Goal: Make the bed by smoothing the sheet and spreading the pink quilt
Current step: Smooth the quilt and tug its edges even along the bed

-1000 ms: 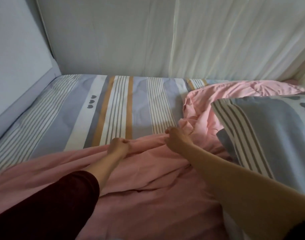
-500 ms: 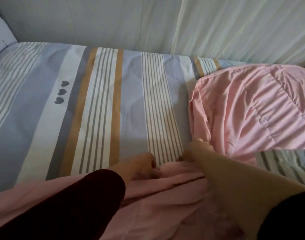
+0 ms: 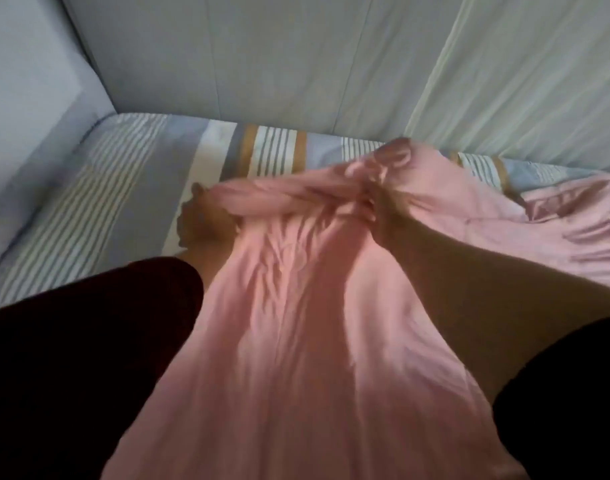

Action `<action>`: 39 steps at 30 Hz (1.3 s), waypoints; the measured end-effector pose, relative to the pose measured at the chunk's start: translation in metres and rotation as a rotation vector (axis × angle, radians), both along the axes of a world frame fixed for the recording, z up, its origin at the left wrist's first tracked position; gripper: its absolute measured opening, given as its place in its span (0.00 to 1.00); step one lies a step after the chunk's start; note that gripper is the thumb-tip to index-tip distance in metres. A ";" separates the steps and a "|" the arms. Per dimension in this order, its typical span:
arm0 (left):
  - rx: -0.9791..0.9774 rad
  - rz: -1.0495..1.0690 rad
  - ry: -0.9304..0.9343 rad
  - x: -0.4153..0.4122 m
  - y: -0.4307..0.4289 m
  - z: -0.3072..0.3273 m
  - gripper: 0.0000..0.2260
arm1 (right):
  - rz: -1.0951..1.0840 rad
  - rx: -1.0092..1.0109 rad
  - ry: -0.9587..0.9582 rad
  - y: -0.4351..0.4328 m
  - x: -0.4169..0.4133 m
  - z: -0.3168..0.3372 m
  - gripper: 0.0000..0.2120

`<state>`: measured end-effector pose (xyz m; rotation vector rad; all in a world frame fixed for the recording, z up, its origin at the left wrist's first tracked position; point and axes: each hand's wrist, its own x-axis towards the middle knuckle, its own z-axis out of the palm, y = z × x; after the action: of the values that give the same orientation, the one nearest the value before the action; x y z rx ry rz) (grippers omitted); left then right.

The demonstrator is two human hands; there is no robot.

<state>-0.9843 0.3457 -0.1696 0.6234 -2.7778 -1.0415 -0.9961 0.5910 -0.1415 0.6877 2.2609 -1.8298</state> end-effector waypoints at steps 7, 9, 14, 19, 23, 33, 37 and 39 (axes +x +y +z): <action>-0.128 -0.145 -0.126 -0.074 -0.095 0.007 0.41 | 0.264 0.040 -0.098 -0.096 -0.046 0.044 0.40; -0.166 -0.213 -0.187 -0.062 -0.094 -0.016 0.39 | 0.409 0.132 -0.139 -0.112 -0.035 0.014 0.37; -0.269 -0.453 -0.278 -0.022 -0.098 -0.073 0.38 | 0.686 0.371 -0.196 -0.155 -0.018 -0.047 0.38; -0.379 -0.471 -0.332 -0.022 -0.137 -0.109 0.37 | 0.858 0.797 -0.132 -0.188 -0.032 -0.100 0.38; -0.398 -0.460 -0.274 -0.060 -0.159 -0.117 0.41 | 0.885 0.986 -0.074 -0.202 -0.068 -0.118 0.39; -0.482 -0.505 -0.580 -0.171 -0.182 -0.138 0.68 | 0.803 1.088 -0.192 -0.228 -0.166 -0.181 0.49; -0.458 -0.471 -0.465 -0.213 -0.188 -0.161 0.60 | 0.814 1.107 -0.231 -0.236 -0.229 -0.198 0.61; -0.482 -0.464 -0.423 -0.225 -0.190 -0.179 0.57 | 0.841 1.145 -0.257 -0.239 -0.254 -0.208 0.70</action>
<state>-1.2092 0.1552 -0.3484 0.1432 -3.4653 -0.2527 -1.2504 0.3517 -0.3496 -0.0173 2.6139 -0.0181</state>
